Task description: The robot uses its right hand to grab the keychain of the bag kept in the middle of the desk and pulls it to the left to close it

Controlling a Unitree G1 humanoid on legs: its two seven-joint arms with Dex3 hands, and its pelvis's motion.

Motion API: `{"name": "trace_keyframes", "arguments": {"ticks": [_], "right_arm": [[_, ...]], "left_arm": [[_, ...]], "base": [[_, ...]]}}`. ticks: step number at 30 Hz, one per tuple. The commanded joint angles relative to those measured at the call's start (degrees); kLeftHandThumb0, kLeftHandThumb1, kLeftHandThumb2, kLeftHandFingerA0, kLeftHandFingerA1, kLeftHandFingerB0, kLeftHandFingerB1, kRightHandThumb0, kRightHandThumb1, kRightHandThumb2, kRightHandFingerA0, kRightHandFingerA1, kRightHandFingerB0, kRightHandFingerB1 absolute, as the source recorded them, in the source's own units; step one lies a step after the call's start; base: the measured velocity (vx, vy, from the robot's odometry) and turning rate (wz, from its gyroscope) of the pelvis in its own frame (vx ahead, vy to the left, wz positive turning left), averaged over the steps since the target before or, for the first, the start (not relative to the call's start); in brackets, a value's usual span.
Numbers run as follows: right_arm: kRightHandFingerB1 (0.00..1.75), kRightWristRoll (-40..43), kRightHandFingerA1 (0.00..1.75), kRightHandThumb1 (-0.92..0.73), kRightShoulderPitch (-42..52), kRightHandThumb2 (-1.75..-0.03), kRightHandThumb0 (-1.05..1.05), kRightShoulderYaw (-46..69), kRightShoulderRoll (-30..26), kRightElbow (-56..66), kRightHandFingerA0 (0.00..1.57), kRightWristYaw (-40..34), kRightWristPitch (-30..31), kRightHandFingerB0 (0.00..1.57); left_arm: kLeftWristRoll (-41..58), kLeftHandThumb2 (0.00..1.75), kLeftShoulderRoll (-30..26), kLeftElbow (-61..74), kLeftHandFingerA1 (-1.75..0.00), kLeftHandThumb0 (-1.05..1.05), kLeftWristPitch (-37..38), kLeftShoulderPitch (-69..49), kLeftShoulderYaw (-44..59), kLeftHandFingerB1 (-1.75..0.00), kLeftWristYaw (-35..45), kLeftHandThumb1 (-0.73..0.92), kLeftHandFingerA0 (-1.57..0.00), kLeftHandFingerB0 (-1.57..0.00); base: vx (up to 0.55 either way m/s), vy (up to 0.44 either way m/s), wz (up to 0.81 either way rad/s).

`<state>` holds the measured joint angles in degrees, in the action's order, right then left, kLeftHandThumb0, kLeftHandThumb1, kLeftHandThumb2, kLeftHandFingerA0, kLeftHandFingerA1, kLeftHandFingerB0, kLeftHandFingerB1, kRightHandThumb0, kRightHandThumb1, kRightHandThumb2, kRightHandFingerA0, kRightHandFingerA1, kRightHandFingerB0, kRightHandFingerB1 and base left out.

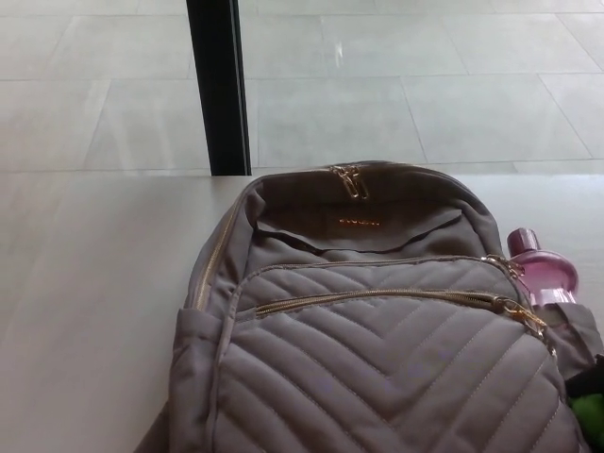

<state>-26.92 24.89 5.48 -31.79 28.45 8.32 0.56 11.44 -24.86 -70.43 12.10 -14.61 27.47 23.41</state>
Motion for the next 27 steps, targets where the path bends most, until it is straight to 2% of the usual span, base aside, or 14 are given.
{"name": "trace_keyframes", "arguments": {"ticks": [1, 3, 4, 5, 10, 11, 12, 14, 15, 17, 18, 23, 24, 27], "right_arm": [[1.59, -2.54, 1.75, -0.66, 0.55, -0.95, -0.16, -0.84, 0.23, -1.85, 0.76, -0.47, -1.75, 0.63], [1.53, -2.32, 1.75, -0.67, 0.42, -0.95, -0.17, -0.74, 0.38, -2.02, 0.76, -0.7, -1.97, 0.66], [1.53, -2.18, 1.75, -0.67, 0.31, -0.95, -0.17, -0.68, 0.48, -2.17, 0.76, -0.84, -2.16, 0.66], [1.61, -2.26, 1.75, -0.65, 0.21, -0.94, -0.17, -0.6, 0.95, -2.1, 0.76, -1.38, -2.2, 0.6], [1.57, -0.35, 1.75, -0.64, -0.08, -1.03, -0.16, -0.38, 2.21, -1.66, 0.76, -0.44, -1.14, 0.64], [1.68, 1.18, 1.75, -0.62, -0.02, -1.02, -0.11, -0.14, 2.58, -1.6, 0.76, 0.12, -1.4, 0.6], [1.28, 3.63, 1.41, -0.6, -0.13, -1.11, -0.22, 0.3, 3.27, -2.15, 1.07, 0.21, -2.5, 0.87], [1.28, 4.09, 1.41, -0.6, -0.17, -1.11, -0.22, 0.5, 3.53, -2.31, 1.07, 0.37, -2.78, 0.87], [1.74, 4.15, 1.75, -0.65, -0.1, -1.05, -0.11, 0.63, 3.89, -2.27, 0.74, 0.07, -2.94, 0.55], [1.72, 5.17, 1.75, -0.65, -0.61, -1.05, -0.08, 1.0, 4.22, -2.65, 0.73, -0.07, -3.63, 0.56], [1.7, 6.49, 1.75, -0.6, -1.4, -1.08, -0.06, 1.45, 5.14, -2.62, 0.73, -0.16, -2.92, 0.6], [1.72, 8.54, 1.75, -0.59, -3.96, -1.13, -0.09, 2.6, 5.91, -3.27, 0.77, 0.12, -3.46, 0.57], [1.65, 9.39, 1.75, -0.61, -4.89, -1.13, -0.09, 2.93, 6.1, -2.78, 0.76, 0.73, -2.12, 0.64], [1.7, 11.76, 1.75, -0.58, -6.77, -1.17, -0.06, 3.66, 6.4, -2.84, 0.79, 1.86, -2.05, 0.62]], "left_arm": [[0.87, 0.91, -0.3, 0.11, -0.57, -0.97, 1.38, -0.65, 0.02, -0.45, 0.26, 0.92, -0.57, -0.47], [0.93, 0.91, -0.29, 0.1, -0.56, -0.96, 1.24, -0.59, -0.01, -0.45, 0.07, 0.92, -0.57, -0.47], [0.95, 0.91, -0.3, 0.02, -0.56, -0.96, 1.09, -0.5, -0.01, -0.45, -0.13, 0.92, -0.57, -0.47], [1.1, 0.92, -0.3, 0.0, -0.57, -0.97, 0.91, -0.43, 0.07, -0.45, 0.0, 0.92, -0.57, -0.47], [1.01, 0.94, -0.37, -0.13, -0.57, -0.99, 1.42, -0.48, -0.09, -0.44, 0.19, 0.92, -0.57, -0.45], [1.13, 0.93, -0.38, -0.17, -0.57, -0.97, 1.12, -0.4, -0.03, -0.44, 0.21, 0.92, -0.57, -0.44], [1.08, 0.94, -0.38, -0.25, -0.55, -0.98, 1.4, -0.45, -0.08, -0.44, 0.3, 0.92, -0.56, -0.44], [1.08, 0.94, -0.38, -0.27, -0.55, -0.98, 1.45, -0.44, -0.13, -0.44, 0.25, 0.92, -0.56, -0.44], [1.08, 0.94, -0.36, -0.26, -0.56, -0.98, 1.49, -0.56, -0.16, -0.45, 0.11, 0.92, -0.56, -0.44], [1.35, 0.92, -0.35, -0.4, -0.56, -0.98, 1.2, -0.48, 0.05, -0.46, 0.07, 0.92, -0.57, -0.46], [1.47, 0.92, -0.37, -0.53, -0.56, -0.99, 1.09, -0.45, 0.15, -0.46, 0.16, 0.92, -0.56, -0.46], [1.77, 0.92, -0.55, -0.46, -0.55, -0.97, 0.99, -0.71, 0.34, -0.45, 0.2, 0.92, -0.56, -0.46], [1.62, 0.93, -0.59, -0.53, -0.55, -0.97, 1.17, -0.73, 0.26, -0.46, -0.06, 0.92, -0.56, -0.45], [1.77, 0.92, -0.65, -0.71, -0.56, -0.98, 0.98, -0.66, 0.36, -0.46, -0.01, 0.92, -0.56, -0.46]], "base": [[0.0, 0.0, 0.0], [0.0, 0.0, 0.0], [0.0, 0.0, 0.0], [0.0, 0.0, 0.0], [0.0, 0.0, 0.0], [0.0, 0.0, 0.0], [0.0, 0.0, 0.0], [0.0, 0.0, 0.0], [0.0, 0.0, 0.0], [0.0, 0.0, 0.0], [0.0, 0.0, 0.0], [0.0, 0.0, 0.0], [0.0, 0.0, 0.0], [0.0, 0.0, 0.0]]}}
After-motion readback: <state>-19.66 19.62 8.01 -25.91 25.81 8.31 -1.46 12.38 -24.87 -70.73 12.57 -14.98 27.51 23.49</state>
